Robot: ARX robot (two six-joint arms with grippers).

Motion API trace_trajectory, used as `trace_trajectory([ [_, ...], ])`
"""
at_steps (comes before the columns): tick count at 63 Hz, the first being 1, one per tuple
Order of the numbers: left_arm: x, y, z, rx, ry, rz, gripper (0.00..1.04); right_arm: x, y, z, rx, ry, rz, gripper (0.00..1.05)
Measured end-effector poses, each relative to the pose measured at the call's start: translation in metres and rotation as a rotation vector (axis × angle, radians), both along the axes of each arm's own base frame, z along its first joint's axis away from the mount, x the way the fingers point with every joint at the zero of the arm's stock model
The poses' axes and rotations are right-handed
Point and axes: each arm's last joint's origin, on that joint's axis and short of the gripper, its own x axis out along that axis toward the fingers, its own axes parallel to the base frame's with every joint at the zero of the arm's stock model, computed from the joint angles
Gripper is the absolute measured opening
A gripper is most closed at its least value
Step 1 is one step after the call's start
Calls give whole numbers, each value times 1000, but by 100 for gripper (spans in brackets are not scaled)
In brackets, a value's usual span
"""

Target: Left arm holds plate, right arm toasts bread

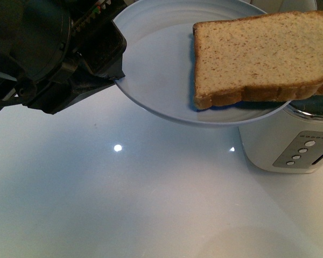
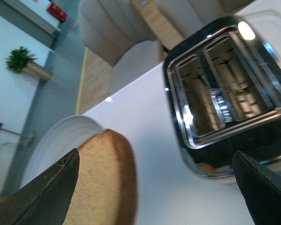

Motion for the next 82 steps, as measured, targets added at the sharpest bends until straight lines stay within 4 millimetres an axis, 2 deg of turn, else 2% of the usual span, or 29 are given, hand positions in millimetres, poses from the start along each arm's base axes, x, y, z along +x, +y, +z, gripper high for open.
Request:
trace_trajectory([
  [8, 0, 0, 0, -1, 4, -2, 3, 24, 28, -11, 110, 37, 82, 96],
  [24, 0, -2, -2, 1, 11, -9, 3, 34, 38, -26, 169, 79, 97, 94],
  [29, 0, -2, -3, 1, 14, -13, 3, 34, 40, -27, 183, 84, 101, 84],
  [57, -1, -3, -3, -1, 15, -11, 3, 31, 41, -21, 222, 72, 123, 9],
  [61, -1, -3, -3, -1, 15, -11, 3, 29, 40, -18, 225, 62, 124, 4],
  [71, -1, -3, -3, 0, 15, -11, 3, 26, 33, -6, 232, 32, 110, 3],
  [82, -1, -4, -3, -1, 15, -15, 3, 30, 16, 33, 212, -71, 63, 3],
])
